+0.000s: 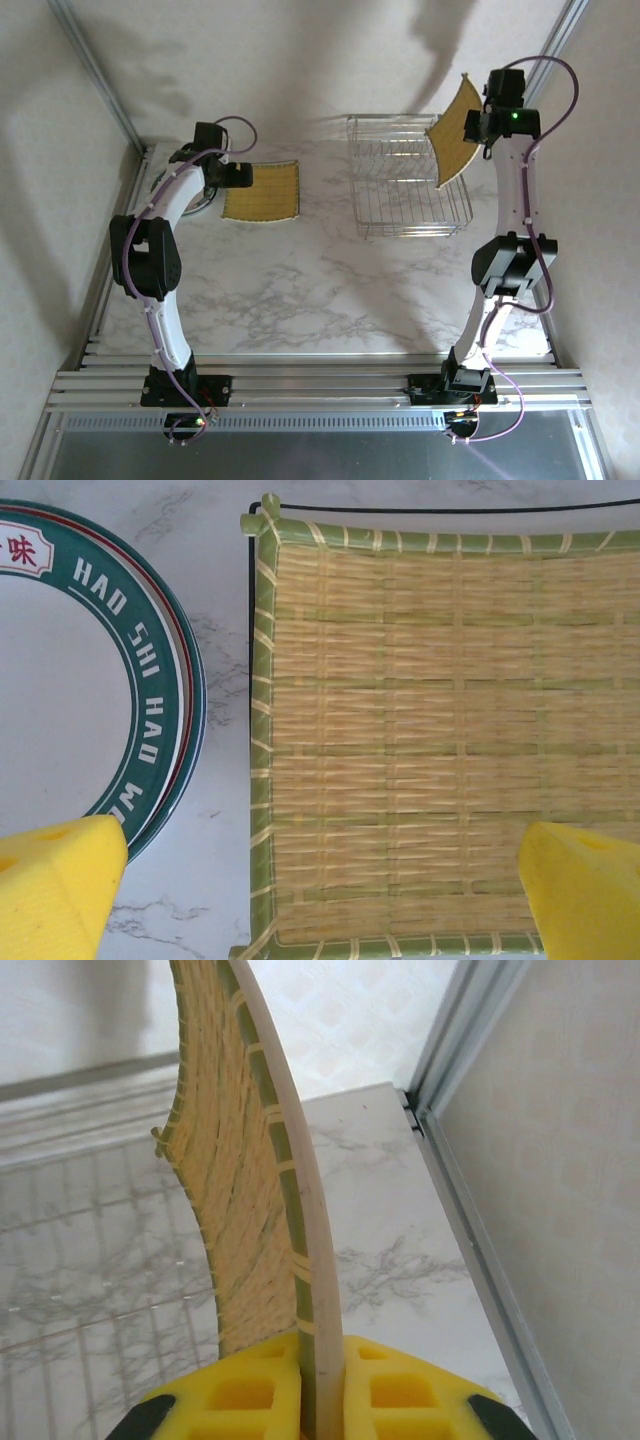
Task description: Unload the plates from the dish rack
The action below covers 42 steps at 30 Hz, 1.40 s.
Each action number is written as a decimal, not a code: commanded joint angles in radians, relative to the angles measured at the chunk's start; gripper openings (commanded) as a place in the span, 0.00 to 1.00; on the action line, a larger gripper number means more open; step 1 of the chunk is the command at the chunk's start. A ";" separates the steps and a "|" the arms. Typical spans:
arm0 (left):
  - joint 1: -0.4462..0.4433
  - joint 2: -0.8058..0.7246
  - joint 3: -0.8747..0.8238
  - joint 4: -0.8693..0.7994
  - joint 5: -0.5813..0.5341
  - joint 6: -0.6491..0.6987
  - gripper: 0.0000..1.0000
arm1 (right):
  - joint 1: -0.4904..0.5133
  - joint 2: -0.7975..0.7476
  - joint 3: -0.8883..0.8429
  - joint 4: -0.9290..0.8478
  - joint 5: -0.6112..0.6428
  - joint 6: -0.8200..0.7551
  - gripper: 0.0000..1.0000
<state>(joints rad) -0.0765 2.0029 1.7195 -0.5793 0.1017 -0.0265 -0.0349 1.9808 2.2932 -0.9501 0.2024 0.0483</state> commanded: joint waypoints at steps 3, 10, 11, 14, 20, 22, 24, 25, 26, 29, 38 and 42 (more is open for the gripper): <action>0.004 -0.067 -0.029 0.023 -0.002 -0.018 1.00 | 0.069 -0.130 0.007 0.040 0.019 -0.022 0.00; -0.006 -0.088 -0.041 0.029 0.009 -0.024 1.00 | 0.145 -0.218 -0.048 0.058 -0.018 -0.002 0.00; -0.008 -0.091 -0.041 0.027 0.007 -0.024 1.00 | 0.151 -0.227 -0.064 0.065 -0.032 0.007 0.00; -0.011 -0.099 -0.043 0.029 0.005 -0.026 1.00 | 0.160 -0.259 -0.115 0.092 -0.115 0.045 0.00; -0.017 -0.117 -0.060 0.054 0.026 -0.039 1.00 | 0.161 -0.377 -0.382 0.323 -0.445 0.189 0.00; -0.020 -0.123 -0.067 0.061 0.050 -0.046 1.00 | 0.161 -0.420 -0.526 0.479 -0.570 0.283 0.00; -0.028 -0.133 -0.074 0.066 0.033 -0.048 1.00 | 0.160 -0.434 -0.637 0.619 -0.686 0.382 0.00; -0.035 -0.136 -0.078 0.065 0.007 -0.049 1.00 | 0.160 -0.434 -0.696 0.695 -0.733 0.438 0.00; -0.037 -0.138 -0.078 0.063 -0.001 -0.049 1.00 | 0.160 -0.433 -0.745 0.774 -0.783 0.496 0.00; -0.039 -0.142 -0.079 0.066 0.006 -0.049 0.99 | 0.161 -0.396 -0.933 1.129 -0.937 0.740 0.00; -0.045 -0.146 -0.064 0.063 0.033 -0.055 1.00 | 0.190 -0.276 -1.121 1.467 -0.965 0.935 0.00; -0.044 -0.201 -0.136 0.207 0.215 -0.095 1.00 | 0.206 -0.250 -1.114 1.474 -0.969 0.937 0.00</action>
<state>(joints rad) -0.1146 1.8763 1.6222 -0.4808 0.1829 -0.0841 0.1558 1.7447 1.1534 0.3359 -0.7078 0.9417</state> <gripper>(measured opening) 0.996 0.132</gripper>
